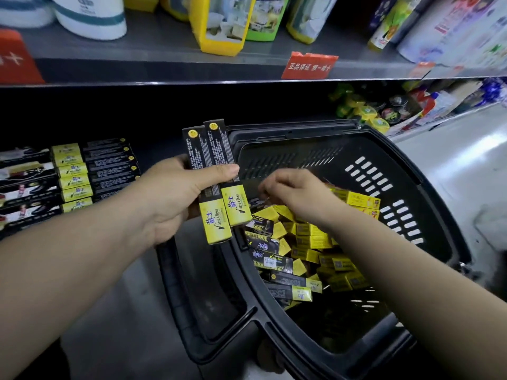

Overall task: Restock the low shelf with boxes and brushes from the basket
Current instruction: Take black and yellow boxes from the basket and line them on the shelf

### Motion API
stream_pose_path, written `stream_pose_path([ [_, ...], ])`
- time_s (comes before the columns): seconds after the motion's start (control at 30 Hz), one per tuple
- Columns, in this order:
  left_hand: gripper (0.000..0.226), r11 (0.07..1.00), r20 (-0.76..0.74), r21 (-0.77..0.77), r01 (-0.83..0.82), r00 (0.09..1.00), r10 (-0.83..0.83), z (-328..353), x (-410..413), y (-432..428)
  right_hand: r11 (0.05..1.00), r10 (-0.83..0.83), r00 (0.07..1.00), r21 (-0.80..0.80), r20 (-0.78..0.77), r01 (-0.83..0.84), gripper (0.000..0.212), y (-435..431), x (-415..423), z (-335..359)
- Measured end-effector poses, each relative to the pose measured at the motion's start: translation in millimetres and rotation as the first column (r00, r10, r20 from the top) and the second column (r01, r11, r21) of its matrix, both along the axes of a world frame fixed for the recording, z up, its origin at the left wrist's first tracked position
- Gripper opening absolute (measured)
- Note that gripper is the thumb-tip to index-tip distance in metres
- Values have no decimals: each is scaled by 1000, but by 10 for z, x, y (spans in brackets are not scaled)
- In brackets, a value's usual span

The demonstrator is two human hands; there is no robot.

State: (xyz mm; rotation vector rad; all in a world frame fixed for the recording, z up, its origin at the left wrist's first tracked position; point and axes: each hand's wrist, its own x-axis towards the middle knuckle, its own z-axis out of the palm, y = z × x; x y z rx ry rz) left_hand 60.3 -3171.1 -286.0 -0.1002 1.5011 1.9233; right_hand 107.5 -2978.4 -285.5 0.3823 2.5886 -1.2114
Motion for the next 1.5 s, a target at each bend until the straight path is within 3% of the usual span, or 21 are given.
stream_pose_path([
  [0.07, 62, 1000, 9, -9, 6, 1000, -6, -9, -36, -23, 954, 81, 977, 270, 197, -133, 19, 132, -124, -417],
  [0.17, 64, 1000, 11, -6, 20, 1000, -20, -23, -70, -46, 863, 94, 888, 407, 450, -298, 48, 219, -198, -1046],
  [0.3, 64, 1000, 3, -10, 27, 1000, -27, -35, -80, -68, 846, 60, 891, 452, 449, -285, 53, 201, -211, -1541],
  [0.43, 62, 999, 1, -15, 38, 999, -38, -31, -73, -86, 691, 104, 876, 599, 472, -405, 47, 244, -257, -1535],
  [0.53, 61, 998, 0, -20, 54, 999, -54, -23, -69, -85, 801, 94, 865, 479, 493, -361, 42, 358, -276, -1183],
  [0.67, 61, 997, 5, -23, 72, 997, -72, -24, -78, -113, 952, 57, 875, 237, 480, -193, 51, 445, -137, -394],
  [0.73, 60, 997, 7, -13, 75, 997, -75, -28, -80, -141, 996, -17, 918, 84, 397, -18, 34, 376, -41, -44],
  [0.8, 58, 998, 12, 0, 66, 998, -66, -23, -69, -178, 986, -97, 946, -103, 310, 135, 19, 256, 34, 216],
  [0.9, 56, 999, 21, 6, 42, 999, -42, -11, -21, -267, 877, -138, 957, -417, 255, 237, 28, 6, 85, 453],
  [0.97, 55, 999, 16, 13, 38, 999, -38, 10, 22, -350, 806, -128, 960, -538, 249, 247, 31, -203, 74, 525],
  [1.17, 62, 998, 31, 51, -40, 999, 38, 104, 63, -702, 836, -67, 974, -521, 217, 174, 28, -820, -82, 528],
  [1.27, 66, 991, 44, 63, -114, 993, 112, 125, 32, -911, 800, -60, 968, -567, 245, 193, 24, -1067, -181, 473],
  [1.37, 64, 986, 59, 67, -154, 987, 150, 108, -3, -1121, 729, -38, 947, -639, 320, 245, 31, -1319, -276, 405],
  [1.5, 65, 990, 51, 49, -131, 990, 129, 33, -38, -1380, 744, -13, 940, -625, 340, 236, 41, -1638, -397, 234],
])
